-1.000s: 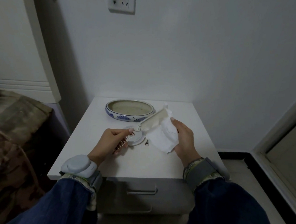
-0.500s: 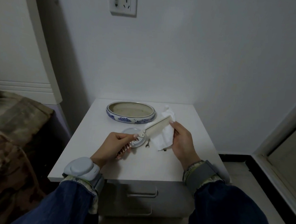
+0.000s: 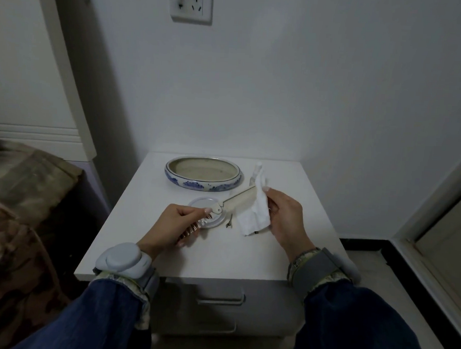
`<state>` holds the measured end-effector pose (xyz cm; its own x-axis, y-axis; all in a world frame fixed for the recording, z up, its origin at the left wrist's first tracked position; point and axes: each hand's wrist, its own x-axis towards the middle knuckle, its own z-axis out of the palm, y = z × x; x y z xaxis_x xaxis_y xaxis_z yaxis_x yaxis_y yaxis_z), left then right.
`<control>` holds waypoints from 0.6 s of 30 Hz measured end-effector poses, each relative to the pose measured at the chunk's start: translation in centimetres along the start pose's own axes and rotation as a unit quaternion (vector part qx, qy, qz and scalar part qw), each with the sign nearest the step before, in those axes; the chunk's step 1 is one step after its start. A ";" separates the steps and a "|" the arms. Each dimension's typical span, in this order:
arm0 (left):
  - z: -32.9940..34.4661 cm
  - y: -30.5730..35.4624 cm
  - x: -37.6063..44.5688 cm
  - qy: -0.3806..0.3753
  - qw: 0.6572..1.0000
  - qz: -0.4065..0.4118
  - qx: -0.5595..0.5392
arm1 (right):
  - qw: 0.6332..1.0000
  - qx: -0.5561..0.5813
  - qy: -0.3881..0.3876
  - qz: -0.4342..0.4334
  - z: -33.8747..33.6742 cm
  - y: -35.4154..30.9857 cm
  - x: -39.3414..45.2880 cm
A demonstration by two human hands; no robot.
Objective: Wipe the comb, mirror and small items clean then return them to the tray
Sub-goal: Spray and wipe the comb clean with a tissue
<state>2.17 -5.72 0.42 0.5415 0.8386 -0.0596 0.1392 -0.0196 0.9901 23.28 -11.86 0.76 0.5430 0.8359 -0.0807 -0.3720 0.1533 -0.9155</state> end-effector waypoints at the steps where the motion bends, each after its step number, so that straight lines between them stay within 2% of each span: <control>1: 0.0 0.0 0.0 -0.003 1.000 -0.001 0.004 | 1.000 -0.014 0.001 0.001 0.1 0.0 0.0; 8: -0.2 0.3 -0.3 -0.020 1.000 -0.002 0.003 | 0.997 -0.072 0.010 -0.008 0.2 -0.2 -0.3; 15: -0.5 0.4 -0.1 0.039 0.999 0.022 -0.025 | 0.997 -0.069 -0.008 -0.020 0.1 0.1 -0.2; 18: -0.9 0.4 -0.1 0.055 0.998 0.026 -0.034 | 1.000 -0.024 -0.006 -0.016 -0.1 0.2 -0.1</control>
<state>1.42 -5.30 0.91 0.4520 0.8920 0.0028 0.0545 -0.0308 0.9980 23.24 -11.96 0.59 0.5447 0.8374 -0.0457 -0.3175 0.1555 -0.9354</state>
